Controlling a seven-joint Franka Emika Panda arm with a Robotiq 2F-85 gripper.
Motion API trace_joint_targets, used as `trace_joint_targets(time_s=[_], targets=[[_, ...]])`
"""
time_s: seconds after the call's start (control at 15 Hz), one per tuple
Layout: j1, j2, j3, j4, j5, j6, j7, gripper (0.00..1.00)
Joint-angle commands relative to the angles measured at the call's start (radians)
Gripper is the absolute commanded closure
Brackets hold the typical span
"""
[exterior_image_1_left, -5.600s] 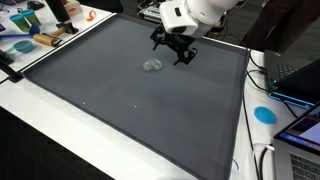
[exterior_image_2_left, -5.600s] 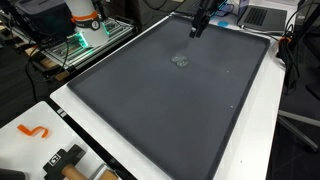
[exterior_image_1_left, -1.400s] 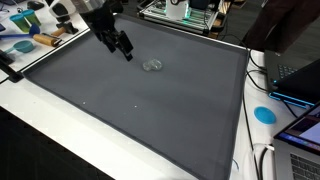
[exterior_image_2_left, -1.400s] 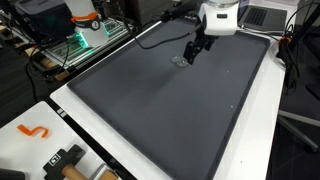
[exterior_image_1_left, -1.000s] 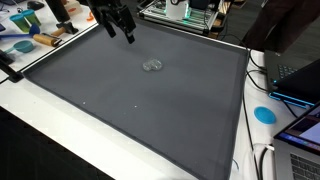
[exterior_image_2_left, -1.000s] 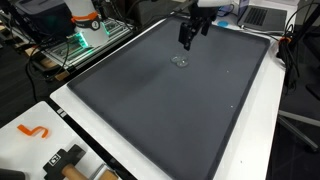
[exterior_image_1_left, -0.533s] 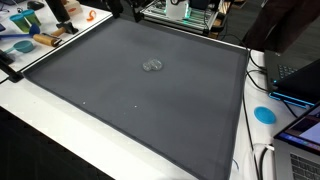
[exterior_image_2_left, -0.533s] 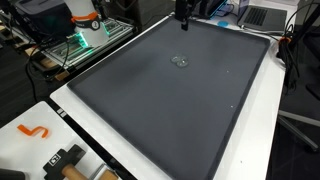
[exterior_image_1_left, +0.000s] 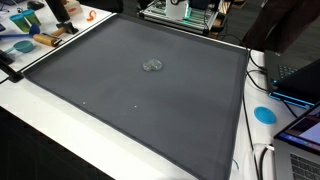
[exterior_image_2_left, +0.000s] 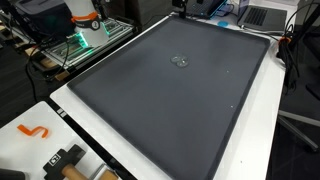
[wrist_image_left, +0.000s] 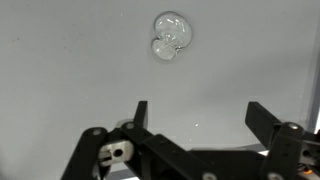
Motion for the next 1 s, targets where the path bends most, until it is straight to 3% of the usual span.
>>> trace_joint_targets(time_s=[0.0, 0.27, 0.4, 0.93], targets=[[0.001, 0.002, -0.002, 0.002, 0.0, -0.002, 0.0, 0.0], [0.001, 0.004, -0.002, 0.002, 0.0, -0.002, 0.0, 0.0], [0.006, 0.041, 0.01, 0.014, -0.015, -0.037, -0.137, 0.0], [0.026, 0.138, 0.061, -0.043, -0.073, 0.0, -0.474, 0.0]])
